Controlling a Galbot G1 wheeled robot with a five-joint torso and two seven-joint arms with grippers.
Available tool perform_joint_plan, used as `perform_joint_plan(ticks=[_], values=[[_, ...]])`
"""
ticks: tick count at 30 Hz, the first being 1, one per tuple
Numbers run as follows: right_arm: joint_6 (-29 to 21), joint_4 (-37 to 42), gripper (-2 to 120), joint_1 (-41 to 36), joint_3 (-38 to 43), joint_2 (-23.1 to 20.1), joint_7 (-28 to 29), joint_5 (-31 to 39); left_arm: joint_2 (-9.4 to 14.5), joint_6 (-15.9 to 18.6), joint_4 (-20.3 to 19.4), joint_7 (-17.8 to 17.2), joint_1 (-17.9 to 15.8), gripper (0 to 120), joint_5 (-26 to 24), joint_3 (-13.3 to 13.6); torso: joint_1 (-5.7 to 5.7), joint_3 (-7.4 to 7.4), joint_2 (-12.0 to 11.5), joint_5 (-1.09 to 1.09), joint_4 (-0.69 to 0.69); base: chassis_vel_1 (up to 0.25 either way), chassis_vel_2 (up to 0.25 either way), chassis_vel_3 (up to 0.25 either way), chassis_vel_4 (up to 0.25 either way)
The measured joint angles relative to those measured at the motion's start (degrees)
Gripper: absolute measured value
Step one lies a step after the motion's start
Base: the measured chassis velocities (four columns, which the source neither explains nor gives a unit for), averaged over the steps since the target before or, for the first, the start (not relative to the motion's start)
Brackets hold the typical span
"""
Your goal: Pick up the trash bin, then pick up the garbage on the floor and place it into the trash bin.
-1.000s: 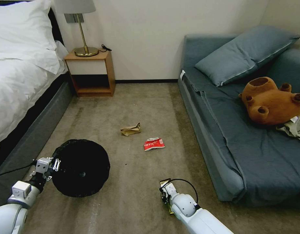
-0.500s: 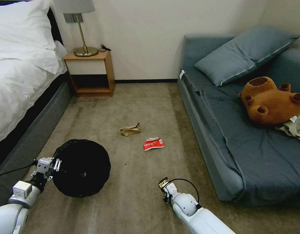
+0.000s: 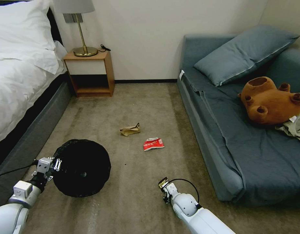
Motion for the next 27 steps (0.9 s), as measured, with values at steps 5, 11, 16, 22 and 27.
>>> perform_joint_plan(ticks=[5, 11, 16, 22, 27], values=[[0.1, 1.3, 0, 0.1, 0.4, -0.6, -0.5, 0.0, 0.3, 0.0, 0.1, 0.0, 0.0, 4, -0.1, -0.2, 0.00, 0.00, 0.0, 0.01, 0.00, 0.000, 0.000, 0.000, 0.000], [-0.2, 4.9, 0, 0.3, 1.1, -1.6, -0.7, 0.2, 0.4, 0.0, 0.2, 0.0, 0.1, 4, -0.1, -0.1, 0.00, 0.00, 0.0, 0.01, 0.01, 0.000, 0.000, 0.000, 0.000], [-0.4, 8.0, 0, -0.1, 1.6, -2.6, -0.8, 0.2, 0.3, 0.0, -0.1, -0.1, -0.1, 4, 0.0, 0.2, 0.01, 0.00, 0.0, 0.01, 0.01, 0.000, 0.000, 0.000, 0.000], [-0.9, 13.7, 0, -0.3, 2.9, -4.9, -1.2, 1.6, 0.2, 0.0, -0.1, -0.2, -0.3, 4, 0.2, 0.6, 0.01, 0.00, 0.0, 0.01, 0.01, 0.000, 0.000, 0.000, 0.000], [-1.0, 19.7, 0, 0.0, 4.0, -8.4, -2.5, 5.1, -0.1, -0.2, 0.1, -0.2, -0.7, 4, 0.3, 1.1, 0.00, 0.00, 0.0, 0.01, 0.00, 0.000, 0.000, 0.000, 0.000]])
